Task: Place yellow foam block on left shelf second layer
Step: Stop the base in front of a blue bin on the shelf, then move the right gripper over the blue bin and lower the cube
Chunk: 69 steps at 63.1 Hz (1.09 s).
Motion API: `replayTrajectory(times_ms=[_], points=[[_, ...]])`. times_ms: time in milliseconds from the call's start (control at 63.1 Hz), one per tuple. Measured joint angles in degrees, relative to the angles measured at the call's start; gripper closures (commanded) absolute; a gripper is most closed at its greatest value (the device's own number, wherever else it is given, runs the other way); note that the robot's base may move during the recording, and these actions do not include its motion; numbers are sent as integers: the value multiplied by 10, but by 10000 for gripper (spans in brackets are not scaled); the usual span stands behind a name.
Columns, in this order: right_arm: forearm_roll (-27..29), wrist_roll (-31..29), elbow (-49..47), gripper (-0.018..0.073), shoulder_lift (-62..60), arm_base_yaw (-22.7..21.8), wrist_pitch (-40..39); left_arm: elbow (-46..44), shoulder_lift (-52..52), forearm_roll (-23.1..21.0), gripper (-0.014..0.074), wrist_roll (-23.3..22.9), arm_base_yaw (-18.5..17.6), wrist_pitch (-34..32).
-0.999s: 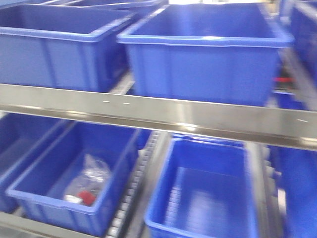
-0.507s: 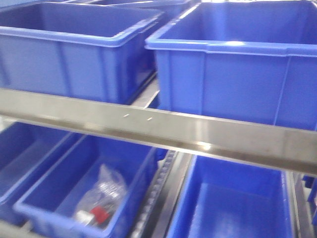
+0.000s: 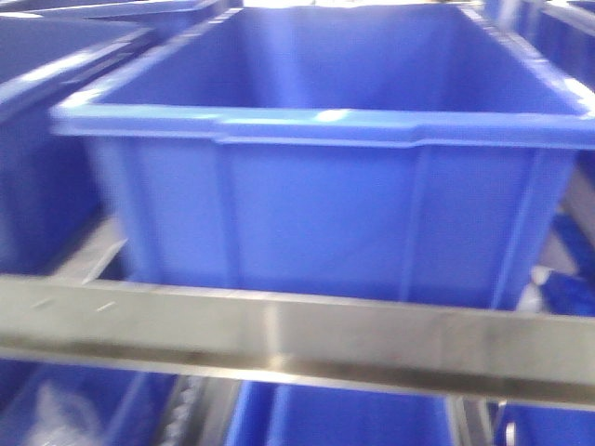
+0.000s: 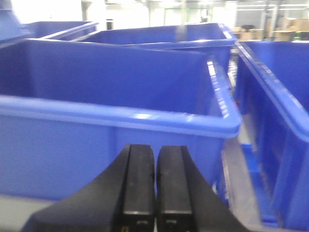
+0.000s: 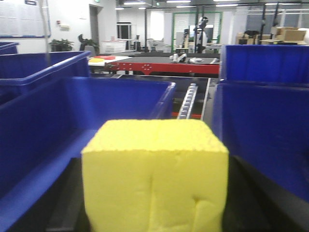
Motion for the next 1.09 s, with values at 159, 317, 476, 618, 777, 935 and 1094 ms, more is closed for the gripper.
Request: replayTrajectory(times_ms=[159,317,476,618,777,935,1094], points=[[0,0,0,58,0,0,0,0,0,0,472,0,0,0],[0,0,0,58,0,0,0,0,0,0,472,0,0,0],[0,0,0,58,0,0,0,0,0,0,472,0,0,0],[0,0,0,58,0,0,0,0,0,0,472,0,0,0],[0,0,0,58,0,0,0,0,0,0,472,0,0,0],[0,0,0,58,0,0,0,0,0,0,472,0,0,0],[0,0,0,58,0,0,-5,0,0,0,472,0,0,0]])
